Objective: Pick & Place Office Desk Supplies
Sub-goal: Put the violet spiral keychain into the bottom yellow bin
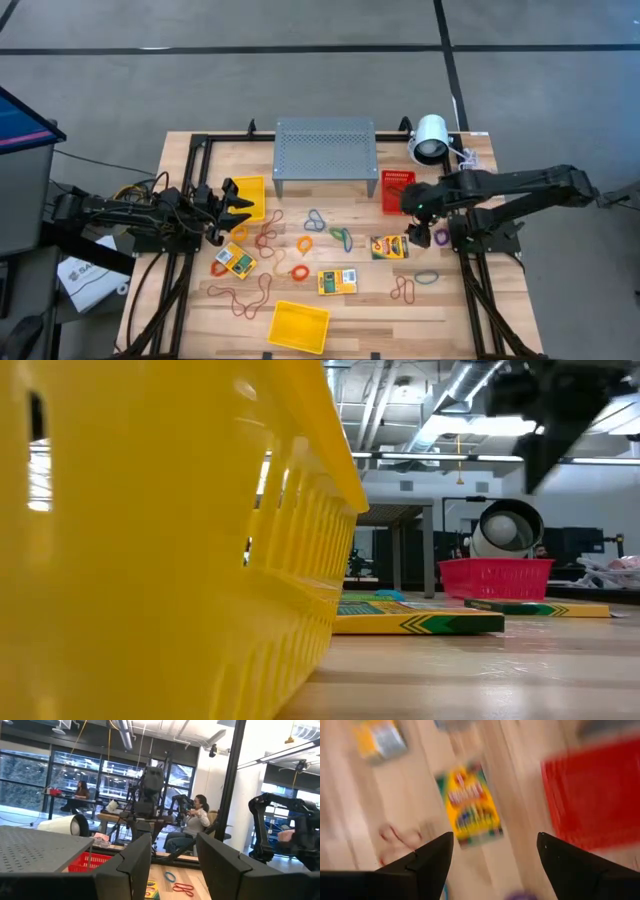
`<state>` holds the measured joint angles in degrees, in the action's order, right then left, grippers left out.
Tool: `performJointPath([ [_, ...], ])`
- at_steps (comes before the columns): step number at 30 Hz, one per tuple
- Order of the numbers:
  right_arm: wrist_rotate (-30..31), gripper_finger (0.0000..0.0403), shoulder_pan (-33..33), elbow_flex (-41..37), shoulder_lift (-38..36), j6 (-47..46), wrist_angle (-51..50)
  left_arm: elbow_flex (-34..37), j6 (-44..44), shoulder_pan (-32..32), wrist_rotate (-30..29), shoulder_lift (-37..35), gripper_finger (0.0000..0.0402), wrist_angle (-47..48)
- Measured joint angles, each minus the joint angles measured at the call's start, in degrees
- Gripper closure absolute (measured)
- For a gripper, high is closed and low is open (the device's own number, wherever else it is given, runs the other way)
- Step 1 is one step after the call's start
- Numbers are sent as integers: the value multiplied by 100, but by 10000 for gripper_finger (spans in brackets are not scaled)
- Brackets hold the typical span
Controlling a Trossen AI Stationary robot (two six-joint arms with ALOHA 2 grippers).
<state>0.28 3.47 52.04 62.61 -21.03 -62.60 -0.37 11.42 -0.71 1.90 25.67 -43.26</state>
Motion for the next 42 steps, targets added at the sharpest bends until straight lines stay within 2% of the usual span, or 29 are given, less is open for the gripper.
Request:
performJointPath([
  [3, -21, 120, 133, -19, 220, -542, -773, -1, 2, 0, -1, 0, 247, 52],
  [6, 14, 120, 337, -13, 466, -1044, -1135, 0, 2, 0, -3, 8, 247, 110],
  [15, 286, 120, 899, -14, 1126, -2380, -1339, 0, 2, 2, -3, 174, 247, 126],
  [22, 281, 120, 1277, -60, 1650, -2818, -1510, -1, 35, 2, -5, 342, 247, 124],
  [29, 274, 120, 1502, -648, 2032, -3401, -1441, -1, 107, 2, 206, 374, 247, 115],
  [35, 259, 120, 1634, -774, 2228, -3461, -820, -1, 109, 4, 290, 374, 247, 76],
  [42, 230, 121, 1646, -773, 2670, -3674, -920, -1, 151, 7, 297, 374, 247, 8],
])
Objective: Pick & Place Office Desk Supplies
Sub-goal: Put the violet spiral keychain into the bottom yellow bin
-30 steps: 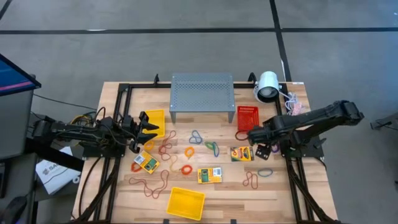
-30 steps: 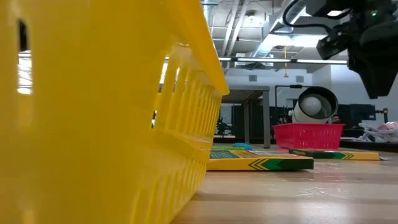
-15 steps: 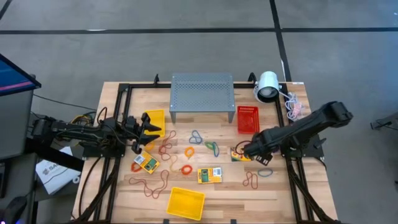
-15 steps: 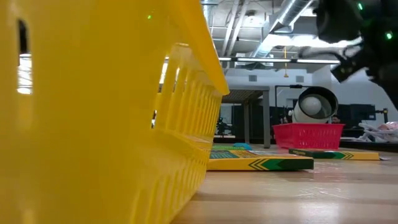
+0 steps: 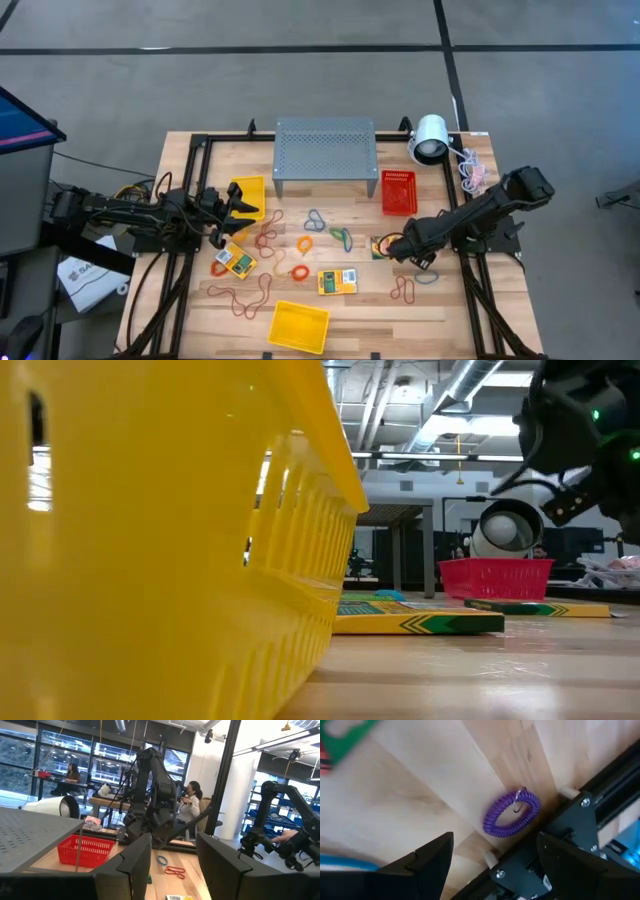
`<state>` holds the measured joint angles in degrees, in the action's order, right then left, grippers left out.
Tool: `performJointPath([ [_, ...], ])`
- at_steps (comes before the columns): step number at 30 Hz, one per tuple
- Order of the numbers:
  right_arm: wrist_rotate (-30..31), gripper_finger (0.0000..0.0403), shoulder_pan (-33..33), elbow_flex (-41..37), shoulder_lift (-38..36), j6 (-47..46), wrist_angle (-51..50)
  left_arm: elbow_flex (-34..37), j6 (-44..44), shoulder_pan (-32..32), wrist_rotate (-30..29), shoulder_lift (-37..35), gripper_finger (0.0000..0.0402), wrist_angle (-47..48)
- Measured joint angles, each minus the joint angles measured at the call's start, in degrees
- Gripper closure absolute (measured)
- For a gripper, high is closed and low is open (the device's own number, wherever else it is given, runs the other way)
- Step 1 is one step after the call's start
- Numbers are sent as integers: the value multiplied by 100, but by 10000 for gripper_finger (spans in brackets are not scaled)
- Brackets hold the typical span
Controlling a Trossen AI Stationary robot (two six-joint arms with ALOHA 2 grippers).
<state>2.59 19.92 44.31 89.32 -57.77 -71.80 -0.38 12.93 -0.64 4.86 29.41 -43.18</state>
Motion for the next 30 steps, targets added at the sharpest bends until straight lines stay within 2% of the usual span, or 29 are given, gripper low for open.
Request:
performJointPath([
  [8, -159, 121, 0, 7, 811, -2, 359, 0, 2, 140, -2, 0, 247, -72],
  [14, -239, 121, 3, 30, 1099, 200, 391, 0, 2, 258, -4, 0, 247, -77],
  [20, -231, 121, 148, -28, 697, -157, 534, 1, 1, 326, -7, 2, 247, -77],
  [28, -273, 121, 434, -216, -151, -839, 1553, 0, 0, 326, -7, 1, 247, -77],
  [30, -274, 121, 482, -296, -238, -1021, 1423, 0, 0, 326, -7, 2, 247, -77],
])
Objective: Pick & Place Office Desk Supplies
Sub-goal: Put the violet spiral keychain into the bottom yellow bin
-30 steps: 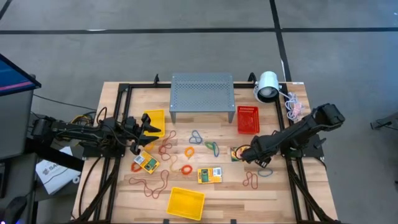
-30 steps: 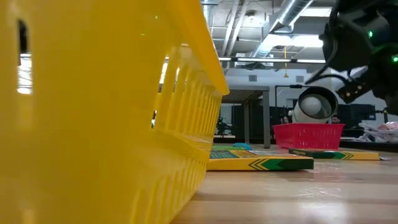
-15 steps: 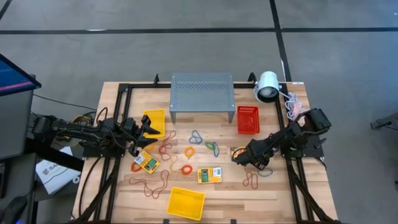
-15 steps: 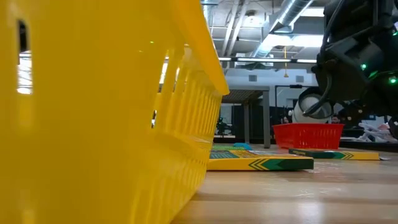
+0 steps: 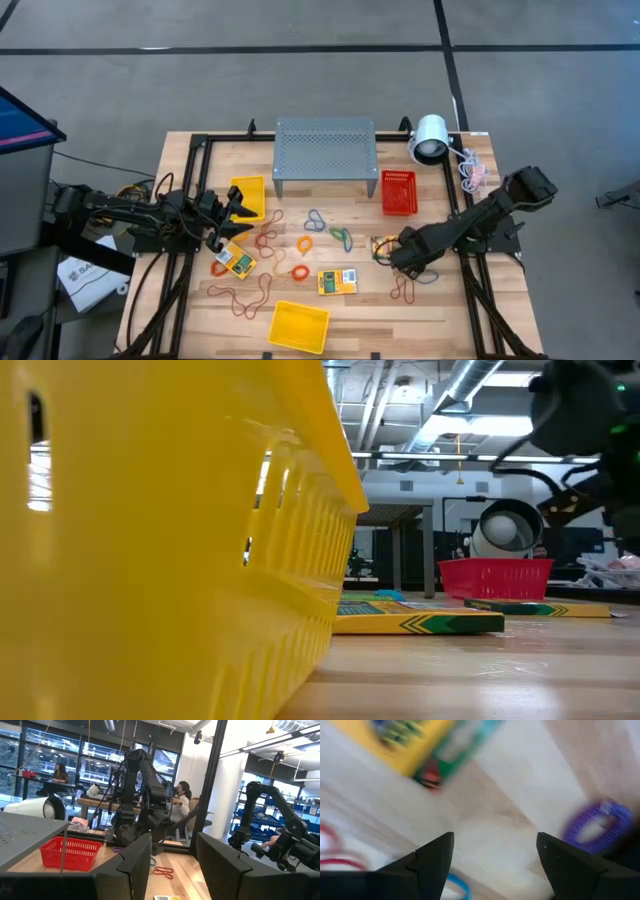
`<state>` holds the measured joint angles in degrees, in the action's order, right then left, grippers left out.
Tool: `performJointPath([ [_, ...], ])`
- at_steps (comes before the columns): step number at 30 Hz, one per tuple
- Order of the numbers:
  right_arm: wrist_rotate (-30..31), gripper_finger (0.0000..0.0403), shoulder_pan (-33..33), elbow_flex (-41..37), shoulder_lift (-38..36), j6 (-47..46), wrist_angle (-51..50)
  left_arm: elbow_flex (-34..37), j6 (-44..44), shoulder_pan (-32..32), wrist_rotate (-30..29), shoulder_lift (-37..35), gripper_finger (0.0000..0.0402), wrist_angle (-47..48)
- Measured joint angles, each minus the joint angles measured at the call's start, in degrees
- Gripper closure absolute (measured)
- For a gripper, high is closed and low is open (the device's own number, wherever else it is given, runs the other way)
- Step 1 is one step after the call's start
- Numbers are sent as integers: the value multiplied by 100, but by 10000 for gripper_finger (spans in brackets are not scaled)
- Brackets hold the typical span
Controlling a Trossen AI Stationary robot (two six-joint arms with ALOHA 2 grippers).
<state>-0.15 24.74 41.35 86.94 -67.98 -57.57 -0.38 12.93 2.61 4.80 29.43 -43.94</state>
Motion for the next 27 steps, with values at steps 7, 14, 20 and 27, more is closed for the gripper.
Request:
performJointPath([
  [7, -37, 121, 262, -169, -74, -262, -157, 0, 0, 0, 0, 0, 247, 0],
  [14, -133, 121, 345, -167, -68, -565, -618, 1, -3, 2, -1, -2, 247, -4],
  [20, -117, 121, 337, -167, -68, -617, -668, 0, -4, 2, -2, 0, 247, -4],
  [27, 18, 154, 319, -163, -68, -615, -670, 1, -17, 0, -2, 0, 247, -7],
])
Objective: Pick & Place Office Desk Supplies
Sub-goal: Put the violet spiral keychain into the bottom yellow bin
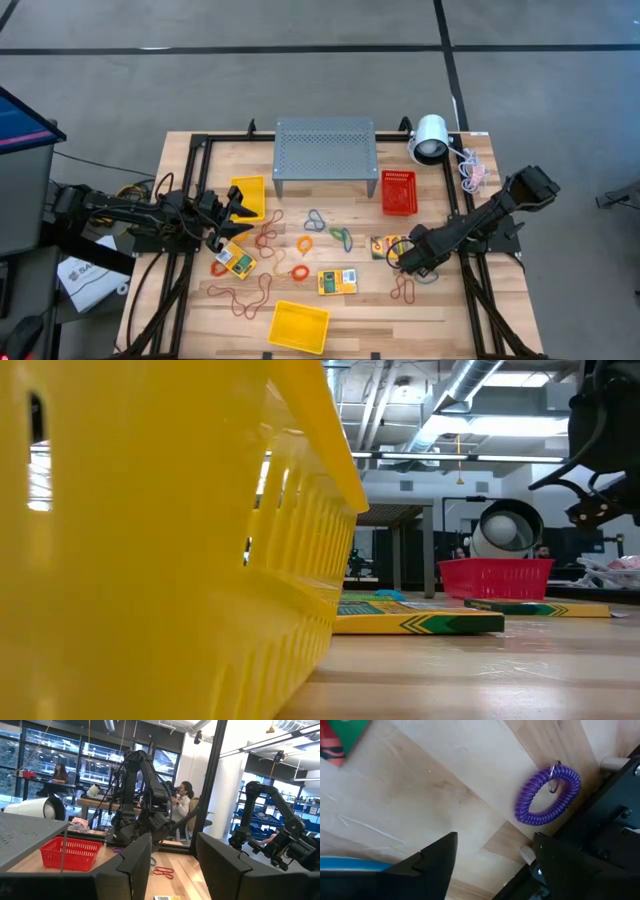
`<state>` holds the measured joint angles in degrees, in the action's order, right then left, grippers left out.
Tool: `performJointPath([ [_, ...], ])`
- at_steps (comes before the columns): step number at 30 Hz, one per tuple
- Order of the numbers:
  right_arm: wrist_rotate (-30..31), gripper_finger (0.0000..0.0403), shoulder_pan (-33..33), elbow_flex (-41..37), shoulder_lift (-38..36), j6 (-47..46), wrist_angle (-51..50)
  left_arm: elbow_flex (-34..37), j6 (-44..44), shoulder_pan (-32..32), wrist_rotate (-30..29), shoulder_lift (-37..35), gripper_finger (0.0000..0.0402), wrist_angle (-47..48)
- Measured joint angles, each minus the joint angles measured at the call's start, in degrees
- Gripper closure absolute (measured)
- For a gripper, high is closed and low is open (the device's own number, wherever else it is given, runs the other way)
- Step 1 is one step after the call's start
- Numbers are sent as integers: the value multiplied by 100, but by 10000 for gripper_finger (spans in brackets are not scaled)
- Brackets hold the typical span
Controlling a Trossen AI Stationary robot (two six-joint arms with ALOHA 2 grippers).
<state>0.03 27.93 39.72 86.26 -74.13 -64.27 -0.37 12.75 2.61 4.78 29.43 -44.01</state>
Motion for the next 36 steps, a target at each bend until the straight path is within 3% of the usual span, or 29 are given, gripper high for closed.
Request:
performJointPath([
  [9, 62, 276, -21, 4, 0, 421, 376, 0, 29, 0, 0, -1, 247, 0],
  [15, 125, 320, -28, 0, 212, 541, 337, 0, 124, 0, 0, 0, 247, 1],
  [24, 155, 314, 18, 41, 437, 706, 455, -1, 127, 2, 0, -1, 247, 2],
  [36, 401, 247, 8, 219, 239, 515, -189, -1, 127, 2, 0, 0, 247, 4],
])
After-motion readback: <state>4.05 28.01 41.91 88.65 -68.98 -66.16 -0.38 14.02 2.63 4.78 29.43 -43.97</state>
